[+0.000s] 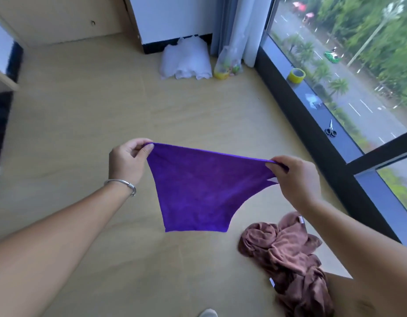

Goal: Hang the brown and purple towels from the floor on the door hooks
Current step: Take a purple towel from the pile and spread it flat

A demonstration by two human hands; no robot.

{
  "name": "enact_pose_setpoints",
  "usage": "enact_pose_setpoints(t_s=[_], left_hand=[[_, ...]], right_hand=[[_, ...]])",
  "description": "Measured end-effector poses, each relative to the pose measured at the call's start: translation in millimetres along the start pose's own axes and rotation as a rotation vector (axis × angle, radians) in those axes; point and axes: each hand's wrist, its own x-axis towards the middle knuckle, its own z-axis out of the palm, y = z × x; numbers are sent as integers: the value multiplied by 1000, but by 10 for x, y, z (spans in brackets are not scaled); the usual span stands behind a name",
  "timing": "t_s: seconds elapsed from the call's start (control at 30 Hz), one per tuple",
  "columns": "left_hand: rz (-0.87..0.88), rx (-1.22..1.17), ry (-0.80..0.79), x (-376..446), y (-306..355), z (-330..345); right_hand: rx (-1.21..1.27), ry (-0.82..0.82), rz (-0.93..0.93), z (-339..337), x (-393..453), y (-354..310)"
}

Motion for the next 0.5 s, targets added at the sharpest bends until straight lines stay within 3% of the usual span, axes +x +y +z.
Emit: enact_pose_setpoints(t_s=[0.23, 0.37, 0.5], left_hand=[[3, 18, 60, -216, 12, -528], [-40, 93, 44, -734, -174, -783], [-106, 190, -14, -1462, -492, -941]], right_hand=[[4, -96, -135, 2, -62, -383], [2, -187, -178, 32, -462, -303], [14, -306, -102, 179, -1040, -7]])
